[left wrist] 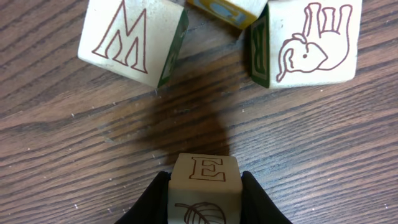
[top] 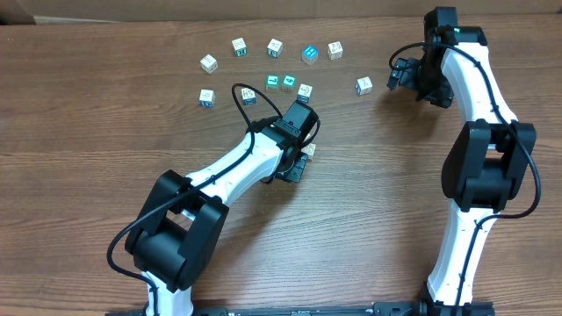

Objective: Form a circle

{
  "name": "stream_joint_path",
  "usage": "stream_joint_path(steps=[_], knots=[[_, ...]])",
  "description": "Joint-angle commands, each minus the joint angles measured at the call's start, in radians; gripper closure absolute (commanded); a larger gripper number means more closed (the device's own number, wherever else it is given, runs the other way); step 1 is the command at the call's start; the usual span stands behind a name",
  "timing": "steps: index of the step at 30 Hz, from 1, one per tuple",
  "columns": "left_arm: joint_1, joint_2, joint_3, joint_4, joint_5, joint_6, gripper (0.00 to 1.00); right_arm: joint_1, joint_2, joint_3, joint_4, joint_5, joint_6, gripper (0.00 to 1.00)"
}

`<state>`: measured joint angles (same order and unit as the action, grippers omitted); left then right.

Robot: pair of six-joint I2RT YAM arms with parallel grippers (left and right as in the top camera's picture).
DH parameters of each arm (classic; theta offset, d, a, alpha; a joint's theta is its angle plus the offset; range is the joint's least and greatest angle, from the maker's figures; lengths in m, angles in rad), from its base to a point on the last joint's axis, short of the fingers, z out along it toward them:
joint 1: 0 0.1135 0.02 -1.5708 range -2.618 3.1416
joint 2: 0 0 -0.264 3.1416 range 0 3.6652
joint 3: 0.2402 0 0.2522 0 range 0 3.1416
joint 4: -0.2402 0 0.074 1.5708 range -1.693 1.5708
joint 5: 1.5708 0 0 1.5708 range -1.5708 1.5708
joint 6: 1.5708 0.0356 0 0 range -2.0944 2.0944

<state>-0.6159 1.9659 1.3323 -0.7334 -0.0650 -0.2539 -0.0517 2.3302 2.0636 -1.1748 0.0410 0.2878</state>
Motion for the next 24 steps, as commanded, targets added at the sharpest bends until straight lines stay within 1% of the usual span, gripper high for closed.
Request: stream_joint_path(steps=[1, 4, 6, 11, 14, 24], knots=[[-0.007, 0.009, -0.004, 0.003, -0.013, 0.023, 0.89, -0.001, -0.024, 0.022, 0.003, 0.002, 0.004, 0.00], [-0.007, 0.009, -0.004, 0.003, -0.013, 0.023, 0.89, -0.001, -0.024, 0.022, 0.003, 0.002, 0.004, 0.00], [-0.007, 0.009, -0.004, 0.003, -0.013, 0.023, 0.86, -0.001, -0.024, 0.022, 0.003, 0.002, 0.004, 0.00], [-0.007, 0.009, -0.004, 0.003, -0.013, 0.023, 0.85, -0.001, -0.024, 0.022, 0.003, 0.002, 0.004, 0.00], [-0.007, 0.009, -0.004, 0.003, -0.013, 0.023, 0.82, -0.001, -0.024, 0.022, 0.003, 0.002, 0.004, 0.00], [-0.007, 0.009, -0.004, 0.003, -0.013, 0.023, 0.76, -0.001, -0.024, 0.022, 0.003, 0.002, 0.004, 0.00]])
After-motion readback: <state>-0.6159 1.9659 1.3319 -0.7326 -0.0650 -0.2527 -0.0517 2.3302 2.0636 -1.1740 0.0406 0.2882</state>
